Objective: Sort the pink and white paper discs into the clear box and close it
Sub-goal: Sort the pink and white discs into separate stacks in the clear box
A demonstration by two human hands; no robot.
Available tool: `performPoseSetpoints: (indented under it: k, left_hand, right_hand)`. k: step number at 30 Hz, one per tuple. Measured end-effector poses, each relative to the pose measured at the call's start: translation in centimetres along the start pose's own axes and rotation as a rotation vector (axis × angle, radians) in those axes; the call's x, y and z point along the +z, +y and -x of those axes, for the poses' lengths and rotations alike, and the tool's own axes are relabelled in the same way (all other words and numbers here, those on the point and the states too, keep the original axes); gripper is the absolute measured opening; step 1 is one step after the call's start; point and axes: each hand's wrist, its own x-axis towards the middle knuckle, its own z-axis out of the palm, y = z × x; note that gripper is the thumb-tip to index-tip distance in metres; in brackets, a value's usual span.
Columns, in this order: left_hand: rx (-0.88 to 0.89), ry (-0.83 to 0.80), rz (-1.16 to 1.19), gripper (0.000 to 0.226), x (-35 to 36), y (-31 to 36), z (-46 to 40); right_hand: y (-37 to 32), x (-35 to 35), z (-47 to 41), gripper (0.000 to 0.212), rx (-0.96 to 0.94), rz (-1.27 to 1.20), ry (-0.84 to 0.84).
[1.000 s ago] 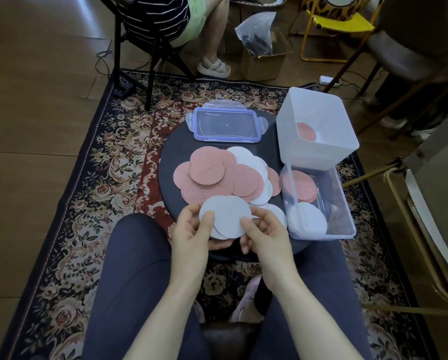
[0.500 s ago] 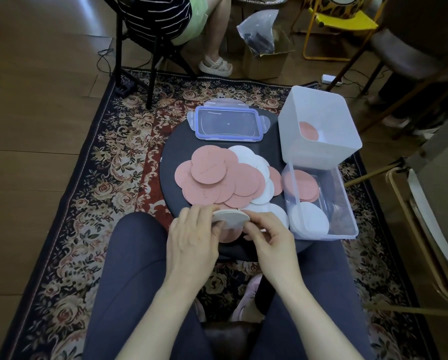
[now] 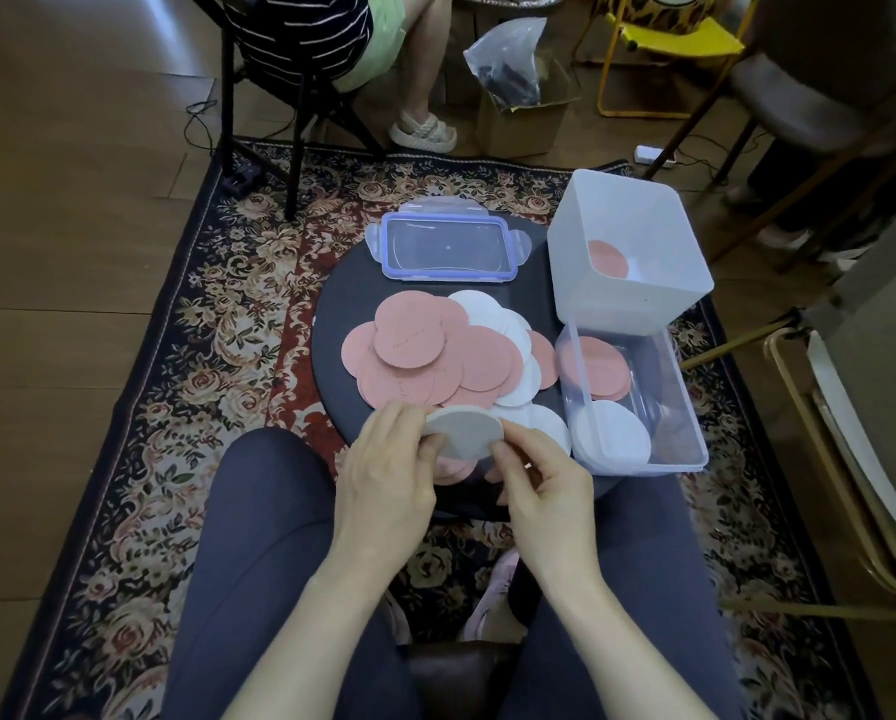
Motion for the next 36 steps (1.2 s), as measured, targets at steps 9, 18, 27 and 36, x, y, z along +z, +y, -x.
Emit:
performPoseSetpoints:
  k: [9, 18, 27, 36]
  left_hand:
    - [-0.108, -0.188, 0.778, 0.041, 0.8, 6.1, -5.2]
    - [0.115, -0.357, 0.331, 0.036, 6.0, 10.2, -10.4]
    - [0.454, -0.688, -0.145, 0.031, 8.3, 10.8, -11.9]
    - [0.599, -0.635, -0.345, 0.015, 9.0, 10.8, -11.2]
  right_hand:
    - [-2.0, -6.1, 0.1, 0.027, -0.173, 0.143, 0.317]
    - [2.1, -10.5, -0.9, 0.105, 0.105, 0.245, 0.174]
    - [4.3, -11.8, -1.1, 0.086, 0.2, -0.037, 0.216]
    - [4.8, -11.9, -1.1, 0.081, 0.169, -0.074, 0.206]
